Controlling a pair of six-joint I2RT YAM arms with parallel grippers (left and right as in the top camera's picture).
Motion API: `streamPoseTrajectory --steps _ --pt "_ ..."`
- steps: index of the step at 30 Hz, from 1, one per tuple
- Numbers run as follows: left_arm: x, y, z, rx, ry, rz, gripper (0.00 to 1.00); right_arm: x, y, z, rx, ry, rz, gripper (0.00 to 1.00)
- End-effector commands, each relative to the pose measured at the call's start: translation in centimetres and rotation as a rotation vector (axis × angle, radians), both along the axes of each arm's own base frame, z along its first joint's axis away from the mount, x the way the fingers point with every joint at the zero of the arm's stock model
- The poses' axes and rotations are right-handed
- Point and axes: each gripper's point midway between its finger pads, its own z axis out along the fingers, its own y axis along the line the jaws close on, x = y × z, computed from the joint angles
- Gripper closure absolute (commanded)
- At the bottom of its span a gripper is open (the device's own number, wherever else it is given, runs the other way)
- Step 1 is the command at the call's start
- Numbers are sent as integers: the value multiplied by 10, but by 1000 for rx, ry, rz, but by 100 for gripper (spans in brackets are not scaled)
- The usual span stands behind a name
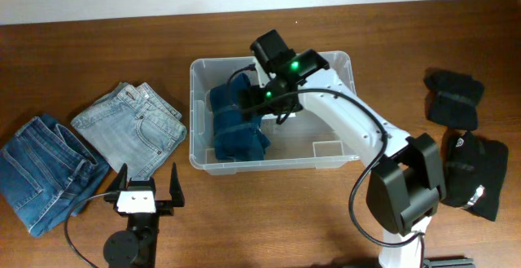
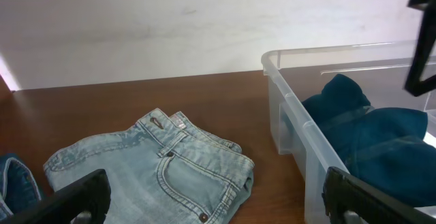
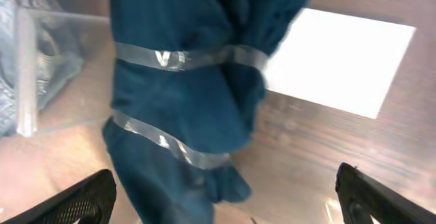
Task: Pack container
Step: 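Withdraw the right gripper from the bin toward the black garments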
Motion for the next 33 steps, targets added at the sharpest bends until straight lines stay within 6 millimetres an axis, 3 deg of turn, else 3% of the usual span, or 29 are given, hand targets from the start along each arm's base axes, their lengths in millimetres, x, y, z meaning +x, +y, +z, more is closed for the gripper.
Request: streamPoseTrajectory --steps 1,6,10,16,23,24,33 --pt "0 1 -2 9 -1 2 0 4 -21 49 13 -109 -22 4" --pt "0 1 -2 9 -1 2 1 -2 -67 95 25 -164 -112 3" --pt "0 1 -2 9 -1 2 1 -14 -131 125 -19 -188 -250 2" --pt "0 1 -2 9 -1 2 1 -44 -229 150 -65 -178 -458 1" --pt "0 1 -2 9 -1 2 1 -86 -340 156 -140 -139 -707 0" --pt "0 1 -2 9 -1 2 1 -98 -364 154 -152 -121 -774 0" --pt "0 1 -2 9 -1 2 0 -146 -445 154 -118 -96 -1126 1"
